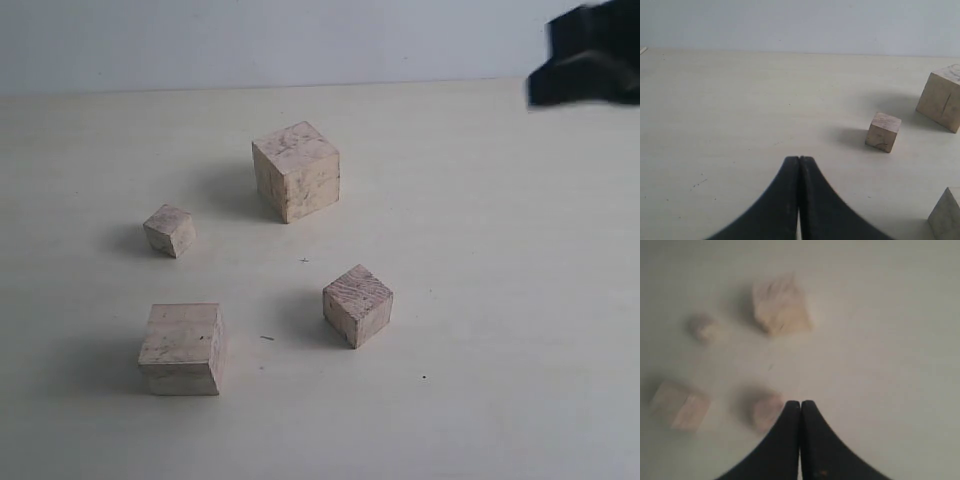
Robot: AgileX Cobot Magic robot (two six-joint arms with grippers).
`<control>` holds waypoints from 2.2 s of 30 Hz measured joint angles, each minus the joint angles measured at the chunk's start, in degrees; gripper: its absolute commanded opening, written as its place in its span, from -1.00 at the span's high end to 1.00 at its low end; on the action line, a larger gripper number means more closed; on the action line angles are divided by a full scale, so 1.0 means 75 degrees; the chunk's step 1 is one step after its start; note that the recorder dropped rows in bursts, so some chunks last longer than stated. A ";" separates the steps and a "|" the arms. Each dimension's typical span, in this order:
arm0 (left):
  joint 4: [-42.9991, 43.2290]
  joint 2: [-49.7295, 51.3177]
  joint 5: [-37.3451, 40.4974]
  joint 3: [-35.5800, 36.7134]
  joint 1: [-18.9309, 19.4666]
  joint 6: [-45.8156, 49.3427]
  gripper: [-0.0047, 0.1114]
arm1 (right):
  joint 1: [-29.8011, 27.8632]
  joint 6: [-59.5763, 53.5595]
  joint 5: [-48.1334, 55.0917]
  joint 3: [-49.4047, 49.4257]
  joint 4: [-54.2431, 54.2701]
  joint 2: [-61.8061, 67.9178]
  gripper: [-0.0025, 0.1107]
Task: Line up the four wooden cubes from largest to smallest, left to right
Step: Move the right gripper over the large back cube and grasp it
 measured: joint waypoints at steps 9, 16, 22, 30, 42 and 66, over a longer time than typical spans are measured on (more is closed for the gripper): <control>0.0000 0.0000 0.0000 0.0000 0.0000 0.0000 0.92 | 0.0204 0.0035 0.0818 -0.0238 0.1610 0.2359 0.96; 0.0000 0.0000 0.0000 0.0000 0.0000 0.0000 0.92 | 0.0204 -0.0680 0.0435 -0.0303 0.2126 0.2967 0.96; 0.0000 0.0000 0.0000 0.0000 0.0000 0.0000 0.92 | 0.0224 -0.1395 0.0162 -0.1374 0.2227 0.3033 0.96; 0.0000 0.0000 0.0000 0.0000 0.0000 0.0000 0.92 | 0.1598 0.1029 -0.0048 -0.3795 -0.1218 0.3680 0.78; 0.0000 0.0000 0.0000 0.0000 0.0000 0.0000 0.92 | 0.2576 0.1248 -0.0237 -0.4669 -0.2807 0.5626 -0.75; 0.0000 0.0000 0.0000 0.0000 0.0000 0.0000 0.92 | 0.2583 0.1438 -0.0993 -0.7129 -0.2612 0.8368 -0.76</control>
